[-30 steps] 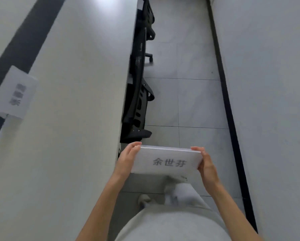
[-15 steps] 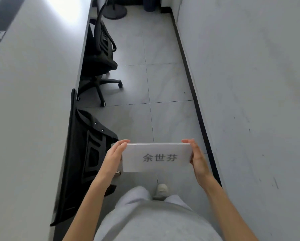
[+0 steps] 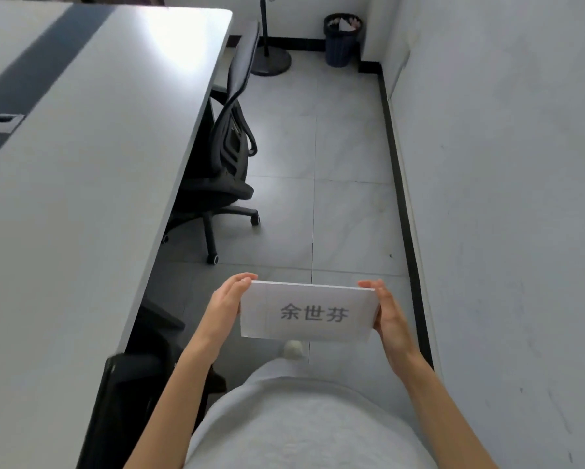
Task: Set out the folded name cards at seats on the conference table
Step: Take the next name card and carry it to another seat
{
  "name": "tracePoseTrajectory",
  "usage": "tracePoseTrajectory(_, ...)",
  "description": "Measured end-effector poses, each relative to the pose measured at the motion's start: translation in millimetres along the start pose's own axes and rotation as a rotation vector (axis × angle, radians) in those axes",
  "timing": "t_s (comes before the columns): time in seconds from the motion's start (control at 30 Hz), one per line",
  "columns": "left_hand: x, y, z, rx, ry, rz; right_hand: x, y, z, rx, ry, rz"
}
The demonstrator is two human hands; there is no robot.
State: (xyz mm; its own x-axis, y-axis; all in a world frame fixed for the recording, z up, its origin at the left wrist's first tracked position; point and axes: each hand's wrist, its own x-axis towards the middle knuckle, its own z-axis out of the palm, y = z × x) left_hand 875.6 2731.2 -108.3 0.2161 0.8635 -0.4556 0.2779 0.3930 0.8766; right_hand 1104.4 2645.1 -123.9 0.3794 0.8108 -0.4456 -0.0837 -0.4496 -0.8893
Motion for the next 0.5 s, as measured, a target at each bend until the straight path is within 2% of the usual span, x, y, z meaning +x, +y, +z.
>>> tracePoseTrajectory(0.23, 108, 68, -35, -0.047, 0.126, 0.027, 141, -88, 45, -0.068, -0.128, -0.044)
tracePoseTrajectory(0.37, 149, 80, -57, -0.152, 0.297, -0.019, 220, -129, 86, -0.166, -0.282, -0.055)
tracePoseTrajectory(0.5, 179, 89, -80, -0.277, 0.524, -0.084, 286, -173, 140, -0.275, -0.519, -0.083)
